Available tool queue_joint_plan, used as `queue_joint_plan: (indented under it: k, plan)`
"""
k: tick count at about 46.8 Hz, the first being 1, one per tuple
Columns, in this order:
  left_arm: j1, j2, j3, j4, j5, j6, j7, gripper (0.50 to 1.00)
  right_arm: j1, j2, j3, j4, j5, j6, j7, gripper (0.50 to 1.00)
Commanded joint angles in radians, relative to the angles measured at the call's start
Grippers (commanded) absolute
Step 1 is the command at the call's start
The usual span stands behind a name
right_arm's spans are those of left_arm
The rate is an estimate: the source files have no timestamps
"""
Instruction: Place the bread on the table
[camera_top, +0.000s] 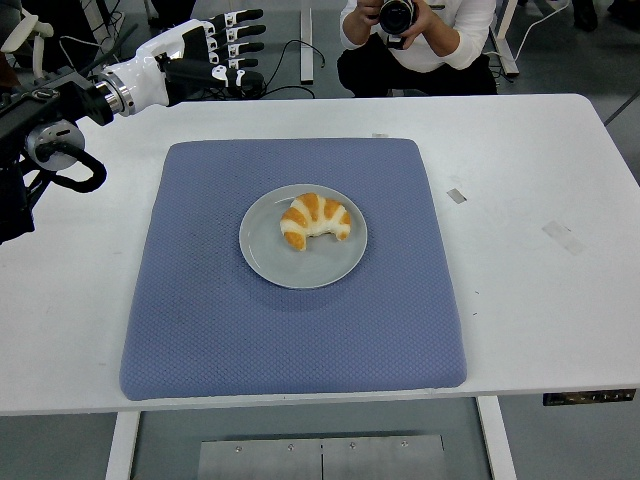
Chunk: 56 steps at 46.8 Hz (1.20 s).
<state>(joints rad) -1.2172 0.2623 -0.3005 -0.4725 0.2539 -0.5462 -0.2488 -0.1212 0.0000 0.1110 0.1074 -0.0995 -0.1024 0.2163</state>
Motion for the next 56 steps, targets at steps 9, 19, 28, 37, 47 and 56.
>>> queue_joint_plan:
  k: [9,19,28,37,47,56]
  plan:
    - [0.005,0.0,0.0,0.0,-0.002,0.003,-0.001,0.98,0.0,0.0,0.001,0.0,0.0,0.0,0.0,1.0]
    - [0.005,0.0,0.0,0.0,-0.002,0.003,-0.001,0.98,0.0,0.0,-0.001,0.0,0.0,0.0,0.0,1.0]
    - [0.007,0.0,-0.003,0.0,-0.002,0.003,-0.001,0.98,0.0,0.0,-0.001,0.0,0.0,0.0,0.0,1.0]
    - [0.005,0.0,-0.005,0.0,-0.004,0.003,-0.001,0.98,0.0,0.0,0.001,0.0,0.0,0.0,0.0,1.0]
    - [0.007,0.0,-0.009,0.0,-0.004,0.003,-0.003,0.98,0.0,0.0,-0.001,0.0,0.0,0.0,0.0,1.0]
    - [0.007,-0.002,-0.009,0.0,-0.005,0.005,-0.003,0.98,0.0,0.0,-0.001,0.0,0.0,0.0,0.0,1.0]
